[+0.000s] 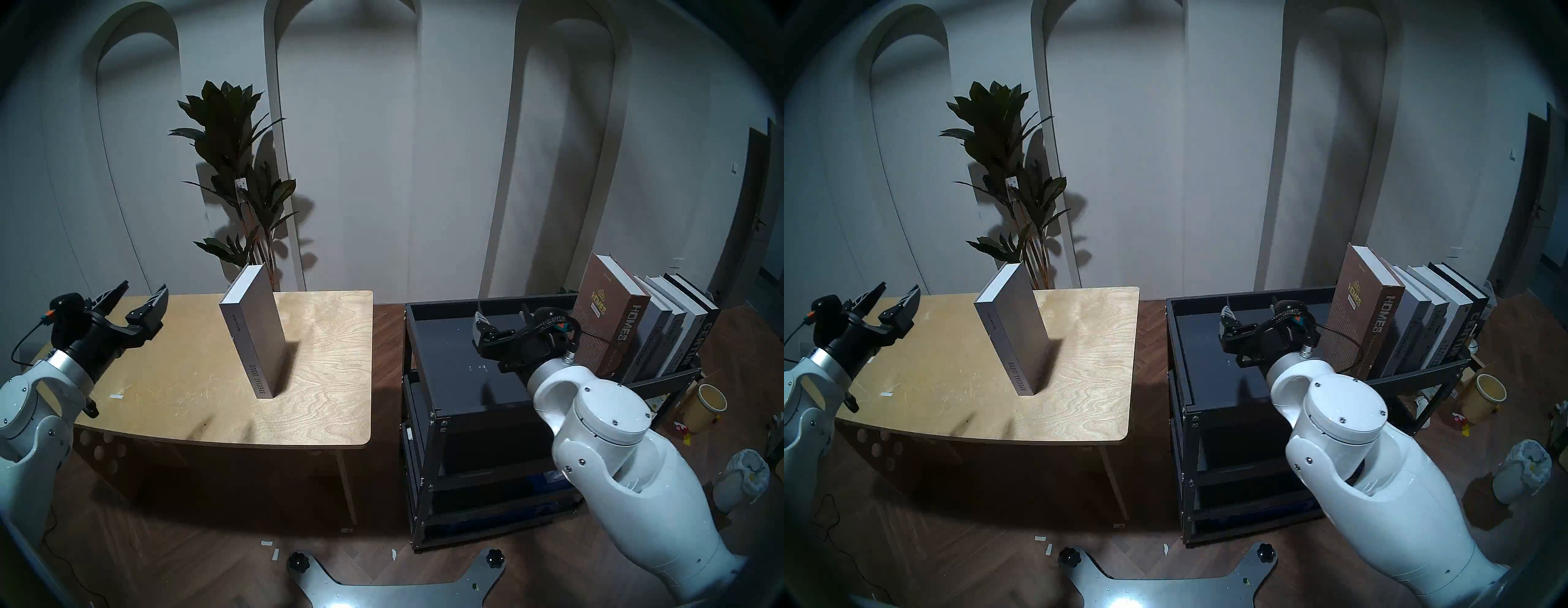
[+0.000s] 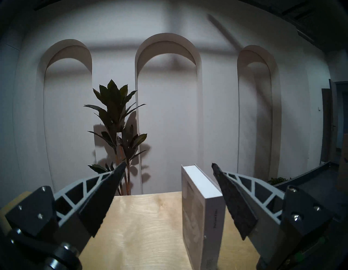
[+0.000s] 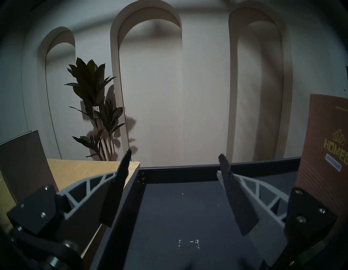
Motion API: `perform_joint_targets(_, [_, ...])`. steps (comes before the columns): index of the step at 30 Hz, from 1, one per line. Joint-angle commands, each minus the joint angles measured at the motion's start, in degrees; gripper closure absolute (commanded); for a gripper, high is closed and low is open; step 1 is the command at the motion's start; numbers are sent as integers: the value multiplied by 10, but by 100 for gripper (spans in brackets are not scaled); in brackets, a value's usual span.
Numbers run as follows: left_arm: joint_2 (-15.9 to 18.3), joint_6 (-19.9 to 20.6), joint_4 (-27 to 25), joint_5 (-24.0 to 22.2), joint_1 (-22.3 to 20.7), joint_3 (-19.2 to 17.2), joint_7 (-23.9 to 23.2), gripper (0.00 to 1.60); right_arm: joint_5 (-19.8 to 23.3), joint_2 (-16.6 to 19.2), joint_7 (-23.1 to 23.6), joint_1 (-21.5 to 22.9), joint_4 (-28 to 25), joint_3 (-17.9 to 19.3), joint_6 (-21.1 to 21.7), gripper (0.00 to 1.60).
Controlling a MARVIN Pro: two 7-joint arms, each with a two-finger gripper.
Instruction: Move the books from the display table onto the shelf, standing them upright with spines facing out and tallest at one end
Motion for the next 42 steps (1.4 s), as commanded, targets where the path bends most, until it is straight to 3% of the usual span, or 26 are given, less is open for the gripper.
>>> perform_joint_targets(1, [-18, 1, 12, 7, -1, -27, 26, 0, -42, -67, -12, 67, 3, -67, -8, 0])
perform_joint_targets(10, [-25, -3, 127, 17, -29, -122, 61, 0, -37, -122, -37, 105, 27, -142, -13, 0])
perform_joint_targets(17, [-15, -3, 177, 19, -39, -162, 71, 0, -44, -168, -61, 136, 45, -207, -19, 0])
perform_joint_targets(28, [-6, -1, 211, 20, -47, -172, 76, 0, -55, -228, -102, 185, 99, -300, -28, 0])
perform_joint_targets(35, [-1, -1, 223, 21, -52, -171, 77, 0, -58, -264, -119, 224, 154, -342, -32, 0])
perform_joint_targets(36, [-1, -1, 223, 21, -52, -171, 77, 0, -59, -287, -120, 231, 169, -340, -28, 0])
perform_joint_targets(38, [0, -1, 224, 21, -53, -171, 77, 0, -59, -273, -121, 233, 167, -350, -32, 0])
perform_joint_targets(42, [1, 0, 228, 22, -56, -169, 75, 0, -61, -303, -130, 260, 206, -372, -33, 0])
